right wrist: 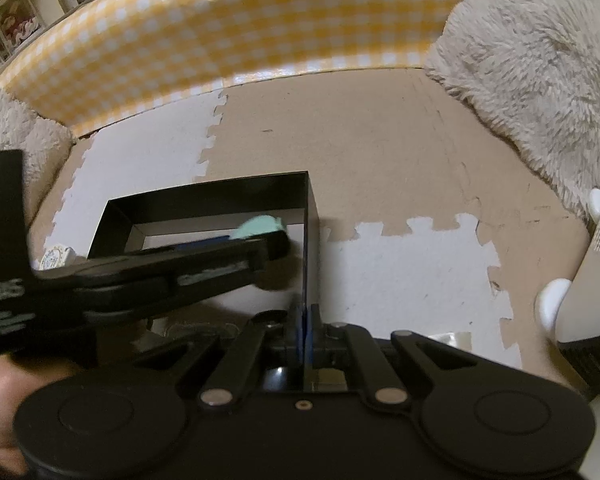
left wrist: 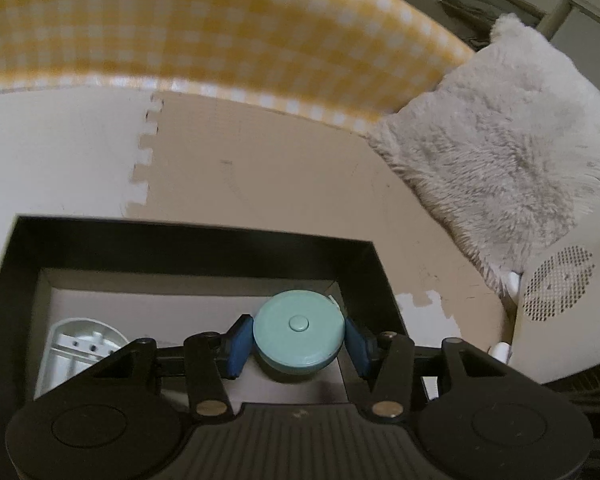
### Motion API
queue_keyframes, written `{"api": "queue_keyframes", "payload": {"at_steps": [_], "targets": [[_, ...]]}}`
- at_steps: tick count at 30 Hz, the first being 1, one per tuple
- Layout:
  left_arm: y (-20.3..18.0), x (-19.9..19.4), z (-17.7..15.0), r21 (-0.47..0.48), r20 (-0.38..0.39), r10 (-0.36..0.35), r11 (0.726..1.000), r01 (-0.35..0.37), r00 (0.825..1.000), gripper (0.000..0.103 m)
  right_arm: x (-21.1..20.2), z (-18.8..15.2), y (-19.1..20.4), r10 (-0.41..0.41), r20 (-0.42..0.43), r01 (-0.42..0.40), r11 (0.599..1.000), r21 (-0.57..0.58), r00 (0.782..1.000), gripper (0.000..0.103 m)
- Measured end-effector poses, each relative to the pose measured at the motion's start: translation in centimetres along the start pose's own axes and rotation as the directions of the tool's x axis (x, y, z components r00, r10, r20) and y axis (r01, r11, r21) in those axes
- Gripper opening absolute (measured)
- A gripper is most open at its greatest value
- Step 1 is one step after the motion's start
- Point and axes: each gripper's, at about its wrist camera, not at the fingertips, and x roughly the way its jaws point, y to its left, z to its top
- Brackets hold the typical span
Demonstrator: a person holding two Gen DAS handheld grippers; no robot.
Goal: Organize rigid objects
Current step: 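Carry the green tape measure into the black tray and release it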
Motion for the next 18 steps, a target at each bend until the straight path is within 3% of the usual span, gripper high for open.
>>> {"api": "queue_keyframes", "payload": {"at_steps": [6, 8, 10, 18], "targets": [[0.1, 1.3, 0.3, -0.009, -0.016, 0.028, 1.0, -0.028, 0.999, 0.053, 0.0, 0.1, 0.0, 0.001, -0.004, -0.001, 1.0, 0.007, 1.0, 0.003], [0.1, 1.4, 0.4, -0.012, -0.022, 0.018, 1.0, -0.018, 1.0, 0.07, 0.0, 0.0, 0.0, 0.0, -0.006, 0.0, 1.0, 0.006, 1.0, 0.003], [0.0, 1.3, 0.4, 0.003, -0.021, 0.042, 0.999, -0.042, 0.999, 0.077, 0.0, 0.0, -0.1, 0.004, -0.006, -0.004, 1.0, 0.01, 1.0, 0.003], [0.3, -0.1, 0.4, 0.018, -0.023, 0.056, 0.998, -0.056, 0.998, 0.092, 0.0, 0.0, -0.1, 0.005, -0.005, -0.005, 1.0, 0.013, 1.0, 0.003]]}}
